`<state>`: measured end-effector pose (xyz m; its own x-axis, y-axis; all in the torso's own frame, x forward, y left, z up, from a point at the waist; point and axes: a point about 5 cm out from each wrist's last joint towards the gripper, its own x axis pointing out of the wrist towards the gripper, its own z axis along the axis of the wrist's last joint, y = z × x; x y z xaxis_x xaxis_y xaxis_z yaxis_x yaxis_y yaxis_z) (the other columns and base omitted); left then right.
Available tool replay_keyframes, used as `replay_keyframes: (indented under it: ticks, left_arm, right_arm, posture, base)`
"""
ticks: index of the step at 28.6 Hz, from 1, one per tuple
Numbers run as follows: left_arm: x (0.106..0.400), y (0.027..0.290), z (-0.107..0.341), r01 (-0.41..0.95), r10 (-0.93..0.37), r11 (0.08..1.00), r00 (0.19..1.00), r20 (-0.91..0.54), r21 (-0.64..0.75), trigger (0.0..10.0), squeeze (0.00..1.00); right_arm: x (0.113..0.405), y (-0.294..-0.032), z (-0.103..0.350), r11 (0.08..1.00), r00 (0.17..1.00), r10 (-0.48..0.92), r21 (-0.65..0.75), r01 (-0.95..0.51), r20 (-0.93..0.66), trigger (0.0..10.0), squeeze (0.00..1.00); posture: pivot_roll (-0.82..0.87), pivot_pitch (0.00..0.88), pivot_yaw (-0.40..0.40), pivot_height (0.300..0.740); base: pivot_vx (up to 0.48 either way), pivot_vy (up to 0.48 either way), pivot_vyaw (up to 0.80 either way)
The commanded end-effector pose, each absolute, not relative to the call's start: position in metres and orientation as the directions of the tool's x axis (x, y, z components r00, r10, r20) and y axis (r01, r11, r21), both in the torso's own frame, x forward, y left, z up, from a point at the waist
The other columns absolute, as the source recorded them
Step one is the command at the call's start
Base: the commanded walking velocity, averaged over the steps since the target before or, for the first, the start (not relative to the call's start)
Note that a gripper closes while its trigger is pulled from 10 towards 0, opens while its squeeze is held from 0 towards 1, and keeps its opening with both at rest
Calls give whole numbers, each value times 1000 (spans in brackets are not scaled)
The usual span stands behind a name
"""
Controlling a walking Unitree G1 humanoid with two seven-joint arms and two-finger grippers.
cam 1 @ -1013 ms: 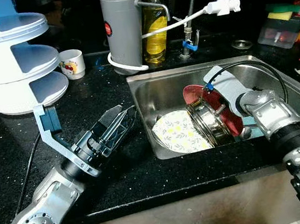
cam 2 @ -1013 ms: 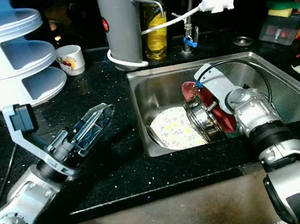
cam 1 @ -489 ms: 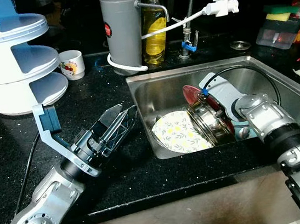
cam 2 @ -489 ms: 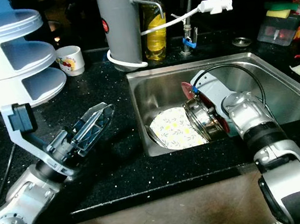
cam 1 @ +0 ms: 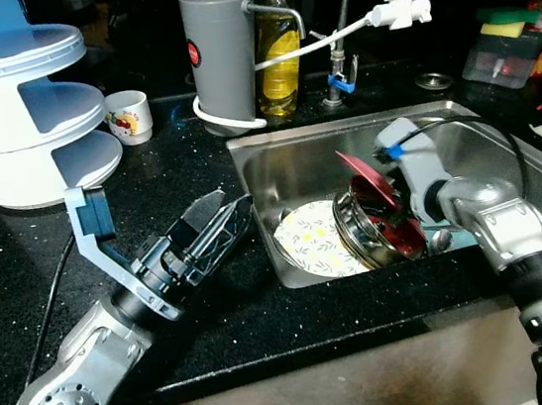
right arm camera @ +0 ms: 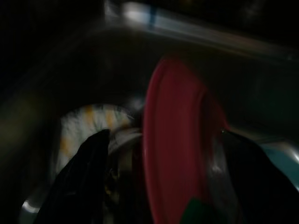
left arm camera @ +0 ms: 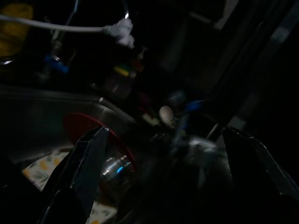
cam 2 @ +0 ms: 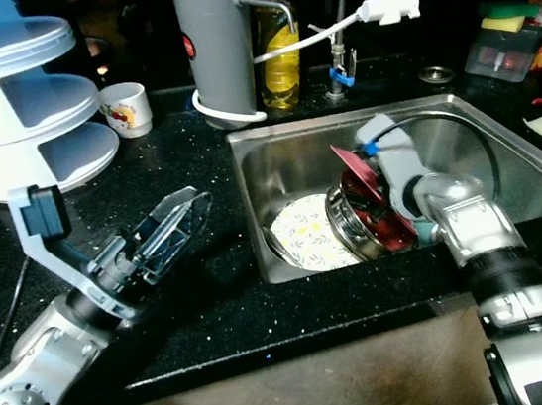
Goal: Kitchen organization
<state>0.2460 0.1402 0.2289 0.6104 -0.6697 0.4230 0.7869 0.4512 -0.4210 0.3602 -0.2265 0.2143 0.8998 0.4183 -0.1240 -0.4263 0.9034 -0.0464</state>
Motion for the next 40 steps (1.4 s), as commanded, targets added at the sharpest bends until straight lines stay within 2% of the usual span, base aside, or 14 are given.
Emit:
replay_keyframes:
  ticks: [1,3,4,5,7,9,11,12,15,31,40]
  left_arm:
    - [249,139,227,776,-674,477,624,396,-412,10000,0]
    - [250,139,226,772,-671,484,630,390,-413,10000,0]
    - [251,139,226,766,-668,491,637,385,-416,10000,0]
    - [251,139,226,766,-668,491,637,385,-416,10000,0]
    - [251,139,225,763,-668,494,640,380,-416,10000,0]
    - [251,139,225,763,-668,494,640,380,-416,10000,0]
    - [250,139,224,762,-671,501,641,372,-410,10000,0]
    - [250,139,224,762,-671,501,641,372,-410,10000,0]
    - [249,139,222,757,-674,512,647,357,-405,10000,0]
    - [244,137,210,741,-684,528,661,309,-415,10000,0]
    - [244,136,208,740,-686,529,661,304,-416,10000,0]
  right_arm:
    - [356,-229,228,896,897,442,43,-443,16,10000,0]
    - [352,-226,230,878,882,466,84,-471,67,10000,0]
    - [340,-219,233,808,826,531,181,-561,191,10000,0]
    - [340,-219,233,808,826,531,181,-561,191,10000,0]
    - [328,-211,233,728,764,579,241,-642,286,10000,0]
    - [328,-211,233,728,764,579,241,-642,286,10000,0]
    - [315,-194,226,634,680,656,251,-732,327,10000,0]
    - [315,-194,226,634,680,656,251,-732,327,10000,0]
    - [301,-175,212,551,611,724,264,-791,320,10000,0]
    - [279,-169,201,473,575,737,337,-814,354,10000,0]
    - [282,-168,196,499,605,726,355,-790,327,10000,0]
  posture:
    - [1,0,-42,740]
    - [2,0,-43,740]
    - [2,0,-43,740]
    - [2,0,-43,740]
    - [2,0,-43,740]
    - [2,0,-43,740]
    - [3,0,-40,740]
    - [3,0,-40,740]
    - [2,0,-40,740]
    - [-1,0,-35,740]
    - [2,0,-37,740]
  base:
    - [0,0,0]
    - [0,0,0]
    - [0,0,0]
    - [0,0,0]
    - [0,0,0]
    - [0,0,0]
    - [0,0,0]
    - [0,0,0]
    - [0,0,0]
    - [-233,0,0]
    - [-319,0,0]
